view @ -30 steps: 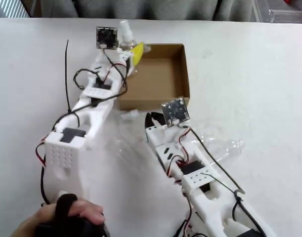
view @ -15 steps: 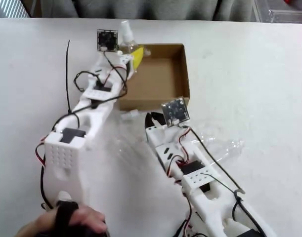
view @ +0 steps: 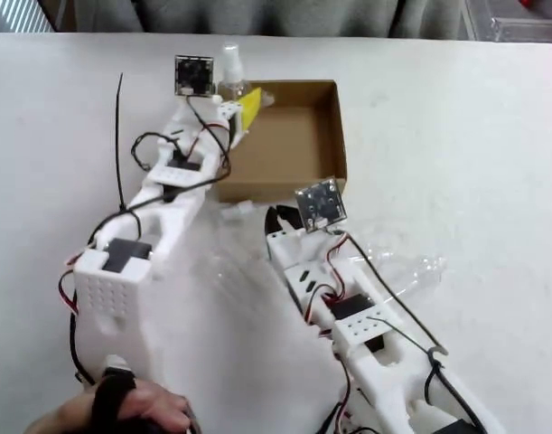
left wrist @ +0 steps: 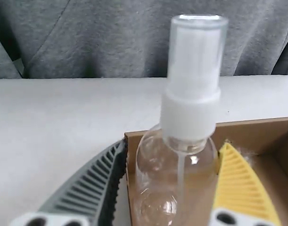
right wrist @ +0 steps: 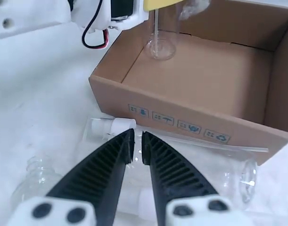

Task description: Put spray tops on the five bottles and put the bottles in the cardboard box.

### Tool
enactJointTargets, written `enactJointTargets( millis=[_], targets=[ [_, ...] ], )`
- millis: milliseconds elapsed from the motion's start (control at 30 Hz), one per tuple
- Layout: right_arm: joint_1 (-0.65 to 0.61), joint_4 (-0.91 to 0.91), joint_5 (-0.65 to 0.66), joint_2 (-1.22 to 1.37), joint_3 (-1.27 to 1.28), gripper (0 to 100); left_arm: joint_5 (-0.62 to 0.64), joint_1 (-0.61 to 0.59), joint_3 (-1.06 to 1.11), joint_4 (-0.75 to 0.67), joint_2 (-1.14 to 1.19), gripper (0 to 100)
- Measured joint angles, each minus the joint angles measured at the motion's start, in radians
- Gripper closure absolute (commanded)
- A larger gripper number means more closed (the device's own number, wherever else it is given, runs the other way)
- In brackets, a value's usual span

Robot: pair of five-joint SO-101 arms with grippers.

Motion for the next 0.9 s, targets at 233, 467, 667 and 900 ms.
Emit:
enactJointTargets(
  millis=[233, 467, 667, 900],
  targets=[
    [0.0, 0.0, 0.0, 0.0, 0.0, 98.4, 0.0, 0.0, 0.0, 0.0, 0.0, 70],
    [0.0, 0.0, 0.0, 0.0, 0.0, 98.4, 0.0, 0.0, 0.0, 0.0, 0.0, 70],
    [0.0, 0.0, 0.0, 0.0, 0.0, 98.4, 0.0, 0.0, 0.051, 0.0, -0.063, 70],
    [0.0, 0.0, 0.0, 0.0, 0.0, 98.4, 0.0, 0.003, 0.155, 0.0, -0.173, 70]
  ],
)
